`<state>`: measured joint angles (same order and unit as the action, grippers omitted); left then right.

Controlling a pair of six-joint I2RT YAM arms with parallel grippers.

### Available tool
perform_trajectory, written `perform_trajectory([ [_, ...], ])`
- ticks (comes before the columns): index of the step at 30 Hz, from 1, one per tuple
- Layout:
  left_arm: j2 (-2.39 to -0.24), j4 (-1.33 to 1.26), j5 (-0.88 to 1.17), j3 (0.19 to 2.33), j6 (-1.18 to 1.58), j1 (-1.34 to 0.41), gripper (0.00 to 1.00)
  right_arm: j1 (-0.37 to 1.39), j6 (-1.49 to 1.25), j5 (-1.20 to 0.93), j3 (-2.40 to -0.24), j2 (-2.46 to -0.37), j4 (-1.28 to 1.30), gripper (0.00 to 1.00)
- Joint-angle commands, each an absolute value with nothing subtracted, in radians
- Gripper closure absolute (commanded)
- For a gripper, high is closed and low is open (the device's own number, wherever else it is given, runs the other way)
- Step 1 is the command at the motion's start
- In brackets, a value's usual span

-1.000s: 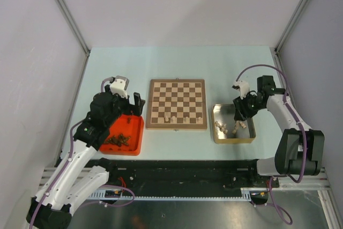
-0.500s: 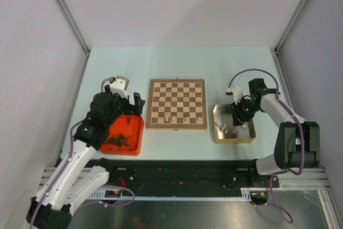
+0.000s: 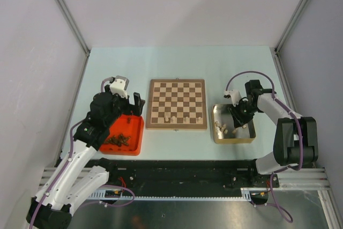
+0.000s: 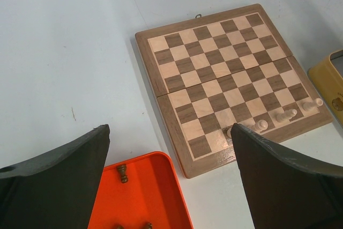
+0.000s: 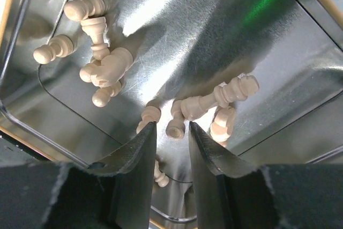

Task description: Set up the chess pieces on the board

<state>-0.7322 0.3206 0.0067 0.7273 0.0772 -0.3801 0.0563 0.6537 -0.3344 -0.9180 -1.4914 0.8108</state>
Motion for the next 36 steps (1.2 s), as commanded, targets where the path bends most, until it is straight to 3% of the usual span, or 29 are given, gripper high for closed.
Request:
perform_trajectory([
  [1, -0.719, 0.308, 0.011, 0.724, 0.041, -0.373, 0.0, 0.06, 0.643, -0.321, -0.917, -1.494, 0.802, 0.68],
  [14, -0.716, 0.31, 0.006, 0.724, 0.041, -0.373, 0.0, 0.057, 0.663, -0.307, -0.93, -1.431, 0.808, 0.87],
  [23, -0.71, 0.308, 0.002, 0.724, 0.04, -0.373, 0.0, 0.063, 0.709, -0.298, -1.061, -1.339, 0.931, 0.88],
  [36, -0.707, 0.307, 0.002, 0.723, 0.04, -0.373, 0.0, 0.227, 0.706, -0.354, -1.285, -1.37, 0.993, 0.88],
])
